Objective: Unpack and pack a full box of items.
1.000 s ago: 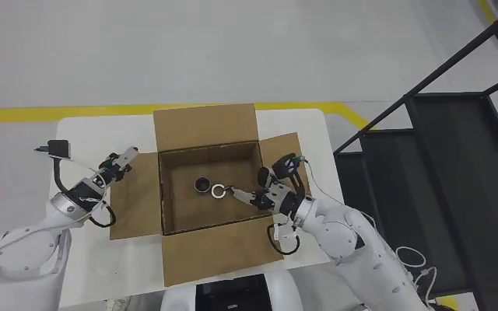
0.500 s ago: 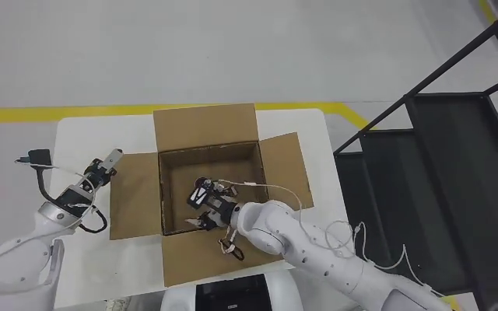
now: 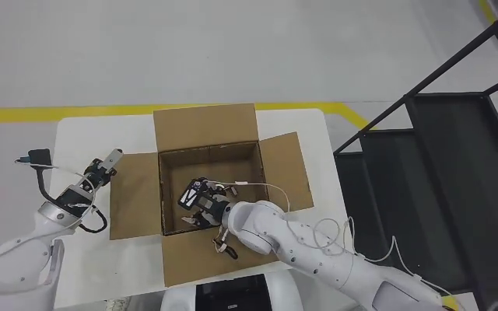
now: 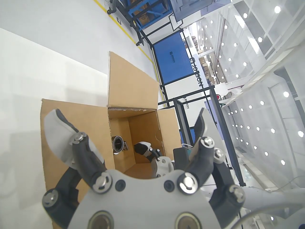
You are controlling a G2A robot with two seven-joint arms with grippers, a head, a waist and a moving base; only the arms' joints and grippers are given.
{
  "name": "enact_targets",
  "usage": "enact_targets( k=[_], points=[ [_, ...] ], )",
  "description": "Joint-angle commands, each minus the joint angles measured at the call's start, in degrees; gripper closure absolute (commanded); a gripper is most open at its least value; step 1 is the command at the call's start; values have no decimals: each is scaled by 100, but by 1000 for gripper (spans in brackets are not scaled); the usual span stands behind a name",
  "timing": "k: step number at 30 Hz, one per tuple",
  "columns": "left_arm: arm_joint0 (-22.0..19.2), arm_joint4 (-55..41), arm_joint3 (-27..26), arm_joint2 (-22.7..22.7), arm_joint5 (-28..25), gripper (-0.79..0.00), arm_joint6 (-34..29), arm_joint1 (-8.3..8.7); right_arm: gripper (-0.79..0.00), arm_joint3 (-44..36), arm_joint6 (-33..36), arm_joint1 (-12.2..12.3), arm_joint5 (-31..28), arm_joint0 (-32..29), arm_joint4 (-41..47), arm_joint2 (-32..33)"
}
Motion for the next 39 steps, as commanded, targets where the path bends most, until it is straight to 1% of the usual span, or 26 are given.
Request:
enact_targets(
  k=[1, 5, 10, 15, 18, 20, 25, 32, 33, 34, 39],
  points=[
    [0, 0, 0, 0, 0, -785, 0, 0, -785, 0, 0, 0, 0, 0, 0, 0],
    [0, 0, 0, 0, 0, -785, 0, 0, -785, 131, -37, -11, -60, 20, 69, 64],
    [0, 0, 0, 0, 0, -785, 0, 0, -785, 380, 128, -111, -296, 364, 448, 206],
    [0, 0, 0, 0, 0, -785, 0, 0, -785, 746, 416, -247, -446, 732, 834, 215],
    [0, 0, 0, 0, 0, -785, 0, 0, -785, 1093, 625, -360, -556, 946, 1108, 109],
    [0, 0, 0, 0, 0, -785, 0, 0, -785, 1322, 638, -450, -602, 1085, 1213, 3],
    [0, 0, 0, 0, 0, -785, 0, 0, -785, 1837, 622, -658, -449, 1355, 1208, -223],
    [0, 0, 0, 0, 0, -785, 0, 0, -782, 2252, 734, -873, -248, 1526, 1126, -429],
    [0, 0, 0, 0, 0, -785, 0, 0, -345, 2290, 726, -894, -237, 1537, 1134, -429],
    [0, 0, 0, 0, 0, -785, 0, 0, 0, 2326, 736, -911, -218, 1548, 1117, -430],
    [0, 0, 0, 0, 0, -785, 0, 0, 0, 2239, 877, -953, -49, 1536, 911, -419]
  ],
)
